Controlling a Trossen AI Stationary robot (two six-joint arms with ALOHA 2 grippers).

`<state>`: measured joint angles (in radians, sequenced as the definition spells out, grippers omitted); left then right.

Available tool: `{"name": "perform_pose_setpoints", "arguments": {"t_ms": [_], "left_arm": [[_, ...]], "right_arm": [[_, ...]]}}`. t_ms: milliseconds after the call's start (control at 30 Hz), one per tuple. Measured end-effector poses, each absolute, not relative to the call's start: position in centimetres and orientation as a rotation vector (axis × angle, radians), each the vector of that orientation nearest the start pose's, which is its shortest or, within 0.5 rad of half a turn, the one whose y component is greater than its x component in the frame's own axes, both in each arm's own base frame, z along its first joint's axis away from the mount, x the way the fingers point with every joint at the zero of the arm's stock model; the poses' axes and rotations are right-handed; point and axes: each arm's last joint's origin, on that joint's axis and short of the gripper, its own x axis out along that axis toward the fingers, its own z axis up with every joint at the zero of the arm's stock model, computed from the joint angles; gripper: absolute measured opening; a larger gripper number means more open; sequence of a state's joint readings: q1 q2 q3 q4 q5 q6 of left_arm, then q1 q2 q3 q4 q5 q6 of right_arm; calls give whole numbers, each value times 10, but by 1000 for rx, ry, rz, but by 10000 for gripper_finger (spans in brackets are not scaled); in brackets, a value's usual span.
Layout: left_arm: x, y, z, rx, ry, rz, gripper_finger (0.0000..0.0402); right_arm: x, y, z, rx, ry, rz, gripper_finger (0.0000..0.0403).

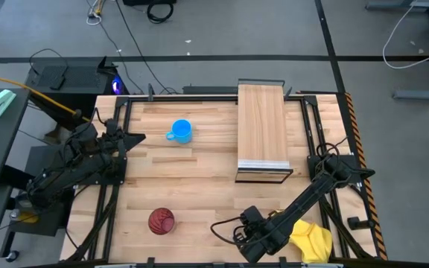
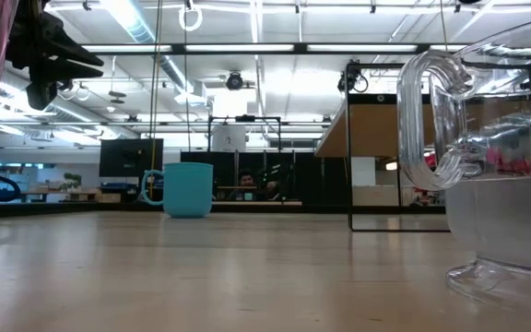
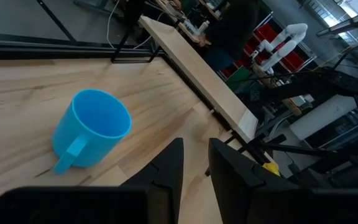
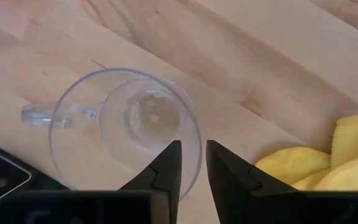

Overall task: Stack small to large cups/mugs on shelf
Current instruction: Put the transparent cup on the shelf

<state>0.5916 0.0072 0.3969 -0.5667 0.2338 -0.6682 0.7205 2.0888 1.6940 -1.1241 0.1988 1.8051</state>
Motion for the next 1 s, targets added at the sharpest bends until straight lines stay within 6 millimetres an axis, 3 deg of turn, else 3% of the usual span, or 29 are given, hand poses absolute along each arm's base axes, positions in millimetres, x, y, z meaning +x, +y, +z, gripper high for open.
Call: {"name": "perform_pose_setpoints", "arguments": {"t_ms": [400,633,767,1000], "left_arm": [[49,25,237,-731,37,399,71],[49,25,237,-731,37,400,74],[49,25,237,-731,37,400,68],[49,25,237,-731,36,400,62]], "right_arm": [[318,250,198,818,1198,-845,9],[324,247,206,819,1209,-815,5],[327,242,232,835,1198,-774,4],[306,209,311,771,1177,-798,2]]}}
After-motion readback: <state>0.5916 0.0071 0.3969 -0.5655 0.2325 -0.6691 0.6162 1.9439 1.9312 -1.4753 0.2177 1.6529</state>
